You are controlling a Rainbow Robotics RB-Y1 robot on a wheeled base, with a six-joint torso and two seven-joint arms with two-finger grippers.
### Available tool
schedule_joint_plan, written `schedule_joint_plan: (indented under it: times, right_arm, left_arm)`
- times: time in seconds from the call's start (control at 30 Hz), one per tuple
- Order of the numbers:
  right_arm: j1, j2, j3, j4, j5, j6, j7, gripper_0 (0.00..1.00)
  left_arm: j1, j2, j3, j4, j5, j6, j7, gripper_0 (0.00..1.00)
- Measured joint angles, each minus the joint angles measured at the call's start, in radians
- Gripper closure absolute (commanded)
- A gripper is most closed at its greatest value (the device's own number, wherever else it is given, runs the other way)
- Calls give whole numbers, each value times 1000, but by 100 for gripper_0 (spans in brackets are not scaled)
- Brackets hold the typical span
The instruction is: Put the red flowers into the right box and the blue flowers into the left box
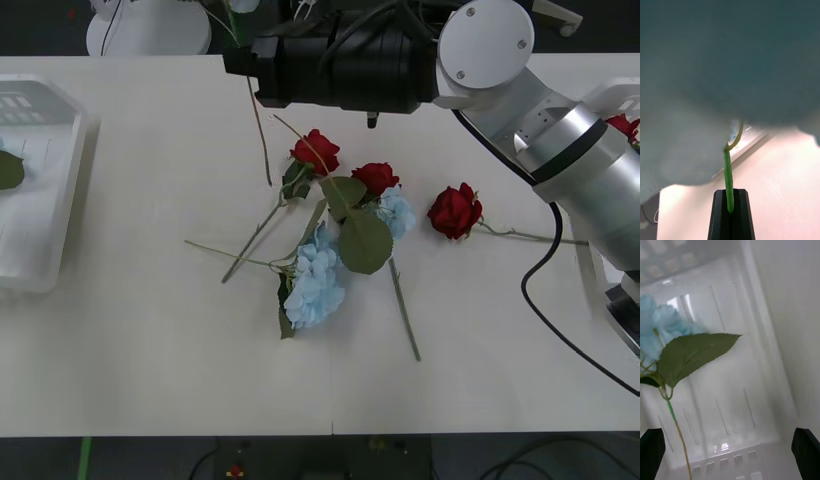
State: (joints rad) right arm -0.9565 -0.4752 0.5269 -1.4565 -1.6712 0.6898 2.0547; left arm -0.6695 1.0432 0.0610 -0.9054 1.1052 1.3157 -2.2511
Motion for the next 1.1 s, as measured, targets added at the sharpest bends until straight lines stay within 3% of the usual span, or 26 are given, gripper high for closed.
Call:
schedule_joint_plan:
  times: [0.13,0.3,0.43,0.6,0.73,0.87,1.1]
  right_arm:
    - [-16,32,12,1,2,-39,-31,100]
    - [-40,72,36,30,5,-75,-53,100]
    - [-70,95,54,79,7,-80,-55,100]
    - [-94,118,61,117,24,-96,-56,100]
    - [-100,125,61,130,25,-105,-60,100]
    - [-100,125,61,130,25,-106,-66,100]
    - [-100,125,61,131,25,-110,-88,100]
  left_arm:
    - [0,0,108,0,166,115,-129,2]
    - [1,0,118,1,452,211,-147,2]
    - [2,-5,115,1,659,263,-278,2]
    - [3,-42,56,1,947,299,-351,2]
    - [3,-65,-71,1,1145,298,-351,2]
    - [3,-88,-170,1,1209,283,-351,2]
    - [-2,-179,-186,1,1185,224,-349,2]
